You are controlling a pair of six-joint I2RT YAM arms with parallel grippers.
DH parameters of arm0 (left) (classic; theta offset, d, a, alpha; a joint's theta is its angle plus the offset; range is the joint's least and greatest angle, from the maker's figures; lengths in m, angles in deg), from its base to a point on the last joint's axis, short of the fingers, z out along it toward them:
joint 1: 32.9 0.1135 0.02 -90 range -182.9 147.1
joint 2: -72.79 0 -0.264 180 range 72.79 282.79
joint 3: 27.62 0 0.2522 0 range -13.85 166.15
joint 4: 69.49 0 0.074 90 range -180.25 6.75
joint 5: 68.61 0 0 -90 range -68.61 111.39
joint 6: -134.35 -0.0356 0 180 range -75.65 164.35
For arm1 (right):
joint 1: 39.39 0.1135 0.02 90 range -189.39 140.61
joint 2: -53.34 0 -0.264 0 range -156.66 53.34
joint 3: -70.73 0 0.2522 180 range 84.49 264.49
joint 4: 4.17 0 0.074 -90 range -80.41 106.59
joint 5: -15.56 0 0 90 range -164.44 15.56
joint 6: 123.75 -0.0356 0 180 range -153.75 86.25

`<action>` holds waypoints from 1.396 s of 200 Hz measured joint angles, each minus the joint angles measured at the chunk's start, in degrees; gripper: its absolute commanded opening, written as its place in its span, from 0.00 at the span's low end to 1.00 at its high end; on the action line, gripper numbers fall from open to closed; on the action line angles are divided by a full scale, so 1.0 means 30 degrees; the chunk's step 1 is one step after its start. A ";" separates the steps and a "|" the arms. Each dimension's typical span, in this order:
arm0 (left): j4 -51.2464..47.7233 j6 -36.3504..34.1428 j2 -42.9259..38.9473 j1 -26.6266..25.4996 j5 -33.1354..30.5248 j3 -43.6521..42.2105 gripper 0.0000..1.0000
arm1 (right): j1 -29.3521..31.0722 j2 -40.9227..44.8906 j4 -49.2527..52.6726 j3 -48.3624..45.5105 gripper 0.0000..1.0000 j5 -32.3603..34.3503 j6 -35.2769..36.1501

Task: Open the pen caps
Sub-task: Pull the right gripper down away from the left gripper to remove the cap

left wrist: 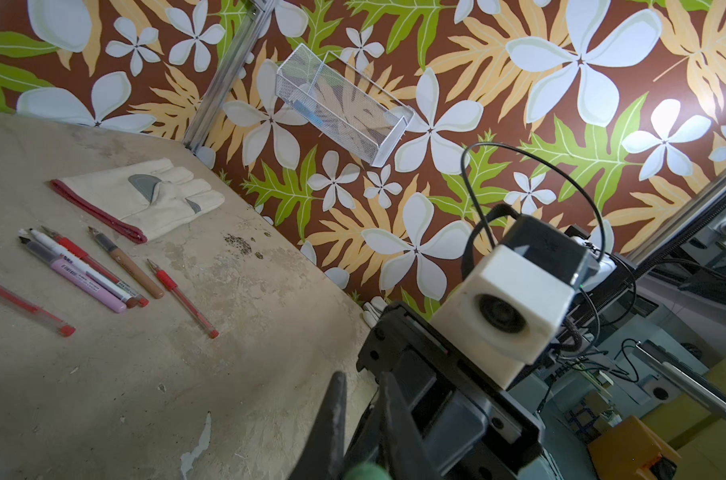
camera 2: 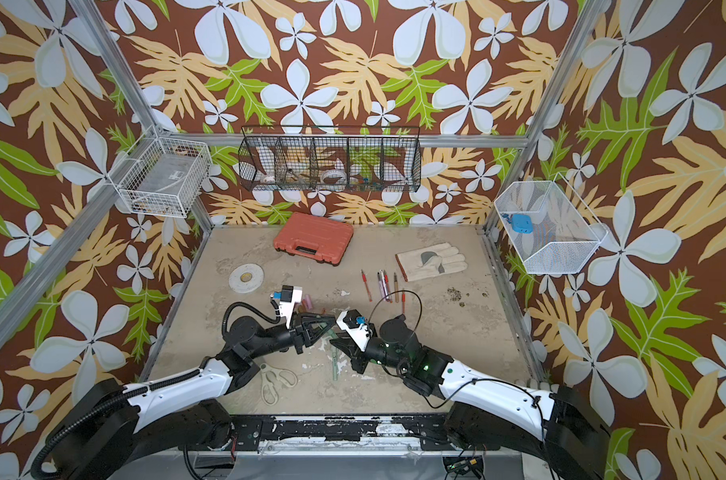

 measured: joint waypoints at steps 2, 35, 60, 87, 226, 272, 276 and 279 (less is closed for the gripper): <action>0.0000 0.0051 -0.0029 0.0000 -0.0080 -0.0044 0.00 | 0.0153 0.0000 0.0015 0.0000 0.00 0.0372 0.0029; -0.0175 0.1005 -0.0299 0.0058 -0.1056 -0.0364 0.00 | 0.2149 -0.0488 0.0168 0.0299 0.00 0.5224 0.0627; -0.0168 0.1581 -0.0284 0.0306 -0.1304 -0.0568 0.00 | 0.3636 -0.1450 0.0408 0.0896 0.00 0.8641 0.1013; 0.0153 0.2302 -0.0022 0.0903 -0.0962 -0.0838 0.00 | 0.4189 -0.2310 0.0546 0.1355 0.00 1.0105 0.1275; 0.2091 0.2157 0.0102 0.1603 0.0918 -0.1479 0.00 | -0.1800 -0.2062 -0.1770 0.0277 0.00 -0.5166 -0.1588; 0.2324 0.2193 -0.0299 0.1792 0.1224 -0.1566 0.00 | 0.3912 -0.1829 0.0393 0.1355 0.00 0.7023 0.0073; 0.2302 0.2164 -0.0299 0.1792 0.1195 -0.1566 0.00 | 0.4306 -0.2018 0.0466 0.1486 0.00 0.7956 0.0255; 0.2266 0.2135 -0.0291 0.1807 0.1151 -0.1566 0.00 | 0.4626 -0.2193 0.0539 0.1596 0.00 0.8801 0.0379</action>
